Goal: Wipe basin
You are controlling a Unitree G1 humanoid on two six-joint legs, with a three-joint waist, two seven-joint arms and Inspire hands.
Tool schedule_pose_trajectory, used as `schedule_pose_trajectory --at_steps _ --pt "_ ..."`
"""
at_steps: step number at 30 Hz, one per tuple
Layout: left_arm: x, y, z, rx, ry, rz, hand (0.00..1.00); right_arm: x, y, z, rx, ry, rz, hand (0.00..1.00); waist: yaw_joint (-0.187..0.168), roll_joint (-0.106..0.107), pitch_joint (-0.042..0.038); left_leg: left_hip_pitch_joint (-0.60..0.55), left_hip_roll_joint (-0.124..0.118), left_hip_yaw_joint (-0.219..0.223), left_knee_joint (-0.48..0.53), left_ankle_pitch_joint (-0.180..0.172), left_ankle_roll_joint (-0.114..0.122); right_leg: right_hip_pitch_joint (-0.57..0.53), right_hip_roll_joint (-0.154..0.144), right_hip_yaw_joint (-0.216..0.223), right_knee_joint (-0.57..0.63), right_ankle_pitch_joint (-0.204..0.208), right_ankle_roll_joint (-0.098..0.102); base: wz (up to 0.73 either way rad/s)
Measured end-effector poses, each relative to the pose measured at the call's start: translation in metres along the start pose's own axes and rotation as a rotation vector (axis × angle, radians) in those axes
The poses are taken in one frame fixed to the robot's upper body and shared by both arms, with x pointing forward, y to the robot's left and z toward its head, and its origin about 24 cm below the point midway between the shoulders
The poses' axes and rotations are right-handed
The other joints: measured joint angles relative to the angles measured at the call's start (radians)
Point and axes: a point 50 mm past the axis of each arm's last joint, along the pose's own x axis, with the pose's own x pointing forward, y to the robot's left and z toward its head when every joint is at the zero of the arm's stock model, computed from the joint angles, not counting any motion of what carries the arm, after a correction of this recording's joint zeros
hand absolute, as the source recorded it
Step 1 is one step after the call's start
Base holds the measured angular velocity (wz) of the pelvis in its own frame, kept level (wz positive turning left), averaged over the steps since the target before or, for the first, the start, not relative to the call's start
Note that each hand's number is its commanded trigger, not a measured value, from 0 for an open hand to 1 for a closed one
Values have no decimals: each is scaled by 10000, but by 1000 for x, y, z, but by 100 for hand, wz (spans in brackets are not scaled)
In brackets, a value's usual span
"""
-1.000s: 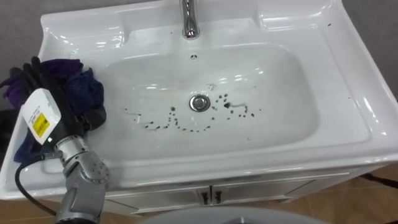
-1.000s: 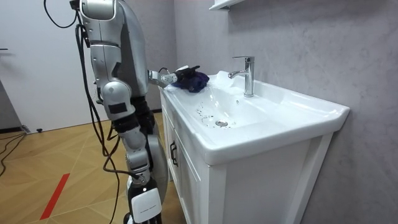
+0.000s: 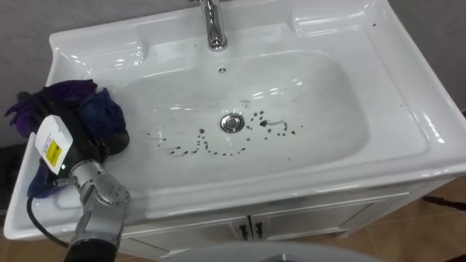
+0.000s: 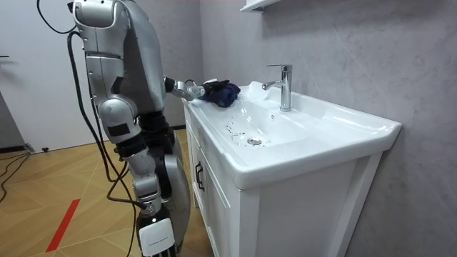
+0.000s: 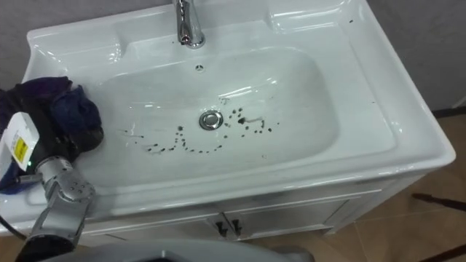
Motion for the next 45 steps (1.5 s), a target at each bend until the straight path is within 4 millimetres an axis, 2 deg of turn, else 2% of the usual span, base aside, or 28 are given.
schedule_pose_trajectory --at_steps 1,9,12,16,22,30,38,45 --pt "1 0 0 -2 19 -25 100 0 0 0 11 15 4 0 -5 -3 -2 -4 0 3 -1 0 0 -27 1 8 34 3 3 -4" --pt "5 -3 0 874 -347 -598 100 0 -1 -6 284 447 103 0 13 47 -78 115 13 20 -21 1 -2 -40 56 159 159 18 -4 -4" --pt "14 2 -3 808 31 -474 100 0 -2 -7 292 495 187 0 89 114 -145 184 40 147 -90 -1 -4 -2 90 236 136 61 -14 -12" --pt "27 10 -4 1043 302 -577 100 0 -3 -7 252 511 211 0 94 169 -158 364 31 207 -192 -2 -6 114 90 256 116 59 -8 -4" --pt "31 12 -3 1352 227 -827 100 0 -9 2 -103 283 -26 0 108 273 -149 332 21 198 -213 -2 -5 124 79 235 67 48 4 0" --pt "33 12 -1 1341 226 -894 100 -1 -13 10 -114 94 -232 0 101 289 -143 303 9 137 -175 0 -5 175 51 176 -31 15 1 1" --pt "35 14 5 775 300 -865 100 -1 -14 14 -157 -78 -422 0 -17 233 -126 177 -31 -61 -161 1 -2 132 -11 -29 -41 -8 24 7" --pt "34 18 9 453 142 -733 100 -1 -14 17 -121 -357 -450 0 -4 143 -68 155 -36 -98 -160 2 -2 112 -27 -86 -70 -19 25 0"
